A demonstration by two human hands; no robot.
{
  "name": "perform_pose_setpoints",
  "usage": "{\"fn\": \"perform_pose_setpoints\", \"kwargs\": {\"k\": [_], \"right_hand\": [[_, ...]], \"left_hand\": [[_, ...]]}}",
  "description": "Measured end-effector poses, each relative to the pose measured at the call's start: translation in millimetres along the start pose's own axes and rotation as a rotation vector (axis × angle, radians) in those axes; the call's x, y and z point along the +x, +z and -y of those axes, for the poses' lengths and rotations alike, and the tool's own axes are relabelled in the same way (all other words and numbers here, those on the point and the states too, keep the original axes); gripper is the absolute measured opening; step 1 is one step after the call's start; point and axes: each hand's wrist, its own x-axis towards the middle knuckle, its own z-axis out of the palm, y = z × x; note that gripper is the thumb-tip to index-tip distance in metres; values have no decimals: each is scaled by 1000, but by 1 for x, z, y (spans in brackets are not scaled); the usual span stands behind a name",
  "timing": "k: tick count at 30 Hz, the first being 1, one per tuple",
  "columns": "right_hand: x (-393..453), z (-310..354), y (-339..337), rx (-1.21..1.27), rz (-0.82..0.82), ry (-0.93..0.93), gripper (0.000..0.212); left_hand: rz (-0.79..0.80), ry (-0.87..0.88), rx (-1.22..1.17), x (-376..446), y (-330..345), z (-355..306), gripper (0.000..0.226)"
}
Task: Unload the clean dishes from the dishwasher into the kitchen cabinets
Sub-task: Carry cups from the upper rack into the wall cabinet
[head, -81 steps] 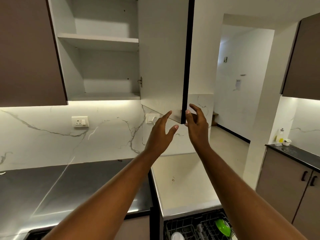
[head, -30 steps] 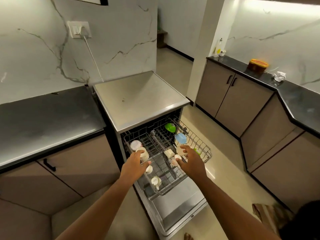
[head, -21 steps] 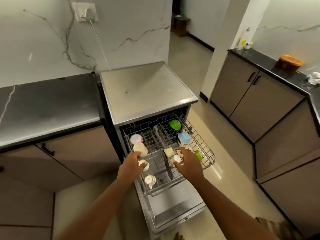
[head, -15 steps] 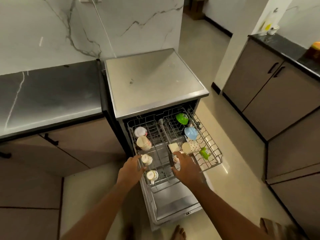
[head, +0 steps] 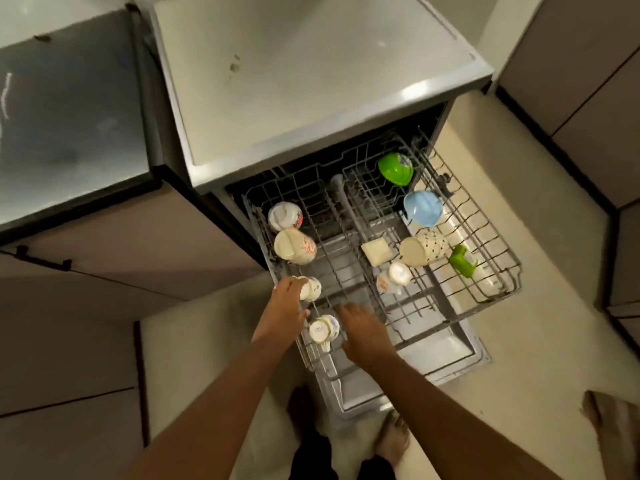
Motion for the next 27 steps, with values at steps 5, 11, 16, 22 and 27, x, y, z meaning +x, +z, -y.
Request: {"fn": "perform_pose_setpoints", "kwargs": {"k": [5, 11, 16, 22, 27], "right_hand": [[33, -3, 45, -39, 105, -48, 81], [55, -5, 77, -99, 92, -148, 85], [61, -12, 89, -87, 25, -173, 73], [59, -14, 86, -54, -33, -162, 67], [52, -19, 79, 35, -127, -128, 66]], "left_hand": [[23, 138, 382, 38, 35, 24, 69], [114, 111, 783, 73, 54, 21, 75], [122, 58, 884, 88, 60, 28, 63], [86, 92, 857, 86, 58, 27, 52], [38, 170, 741, 85, 57, 29, 54]]}}
